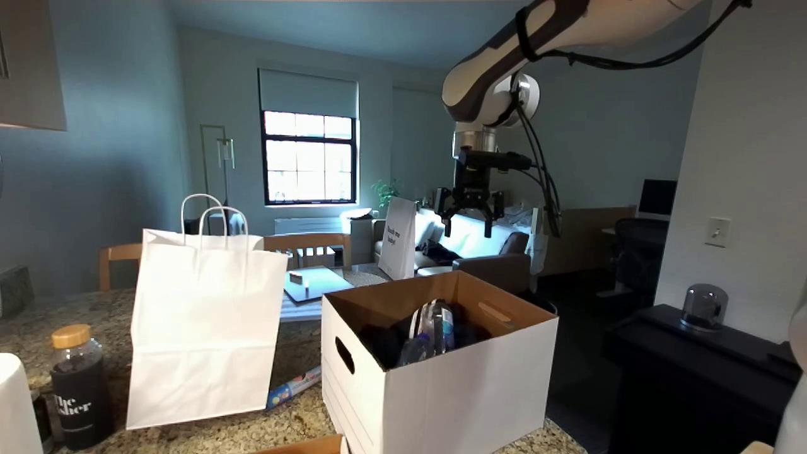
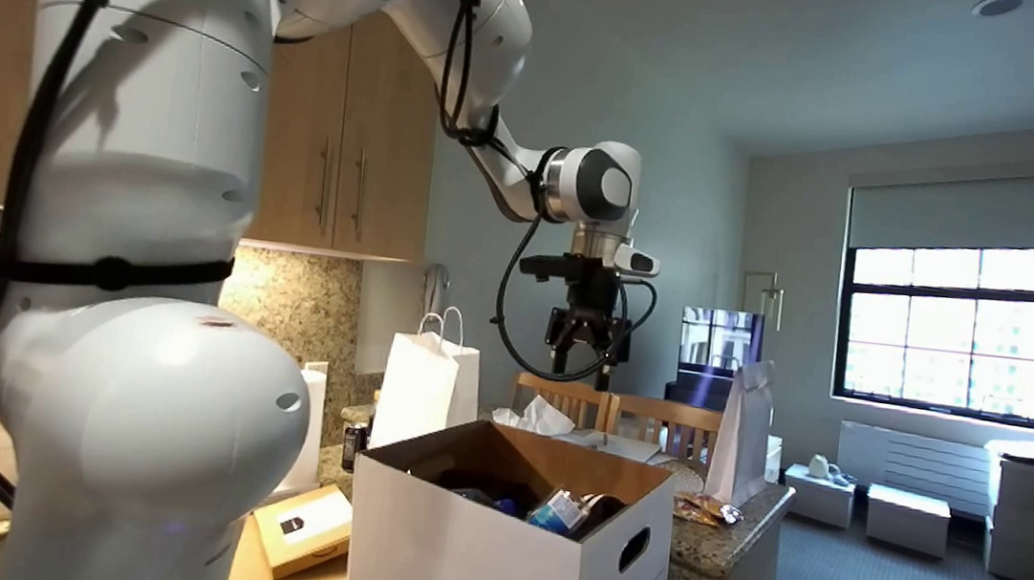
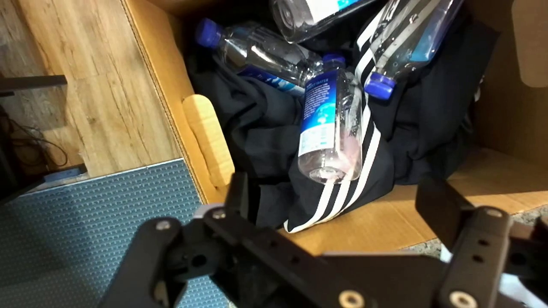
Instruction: Remove three empty water bottles from the white storage box
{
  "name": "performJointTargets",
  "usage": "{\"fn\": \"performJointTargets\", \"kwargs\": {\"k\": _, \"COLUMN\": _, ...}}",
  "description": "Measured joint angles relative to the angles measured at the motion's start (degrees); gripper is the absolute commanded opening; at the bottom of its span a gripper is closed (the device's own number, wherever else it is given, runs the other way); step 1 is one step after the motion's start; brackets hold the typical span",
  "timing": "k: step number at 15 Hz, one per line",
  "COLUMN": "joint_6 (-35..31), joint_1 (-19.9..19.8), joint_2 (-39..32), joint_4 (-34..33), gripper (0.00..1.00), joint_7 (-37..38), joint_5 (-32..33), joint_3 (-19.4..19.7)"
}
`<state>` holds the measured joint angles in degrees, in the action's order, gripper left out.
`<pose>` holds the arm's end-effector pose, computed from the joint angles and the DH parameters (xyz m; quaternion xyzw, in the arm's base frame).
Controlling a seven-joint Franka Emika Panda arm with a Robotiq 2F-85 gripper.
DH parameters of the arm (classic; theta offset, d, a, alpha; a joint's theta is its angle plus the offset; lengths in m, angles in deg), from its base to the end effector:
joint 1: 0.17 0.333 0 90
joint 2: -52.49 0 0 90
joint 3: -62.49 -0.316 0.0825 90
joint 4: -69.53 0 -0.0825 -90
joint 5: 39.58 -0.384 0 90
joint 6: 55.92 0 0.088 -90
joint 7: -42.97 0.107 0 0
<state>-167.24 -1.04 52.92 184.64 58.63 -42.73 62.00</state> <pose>0.5451 0.0001 0.4524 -0.9879 0.1500 0.0324 0.0211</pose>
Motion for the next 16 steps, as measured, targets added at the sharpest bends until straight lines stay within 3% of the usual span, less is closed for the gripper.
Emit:
{"fn": "performJointTargets", "kwargs": {"k": 8, "joint_6": -0.6, "joint_1": 3.98, "joint_2": -15.46, "joint_4": -0.73, "gripper": 1.0, "joint_7": 2.38, "joint_5": 1.39, "joint_3": -0.5}}
{"fn": "performJointTargets", "kwargs": {"k": 13, "joint_6": -0.54, "joint_1": 5.7, "joint_2": -22.36, "joint_4": -4.85, "gripper": 1.0, "joint_7": 1.59, "joint_5": 9.41, "joint_3": -0.02}}
{"fn": "performJointTargets", "kwargs": {"k": 16, "joint_6": 0.08, "joint_1": 5.4, "joint_2": -24.56, "joint_4": -8.45, "gripper": 1.0, "joint_7": -3.62, "joint_5": 12.26, "joint_3": 0.83}}
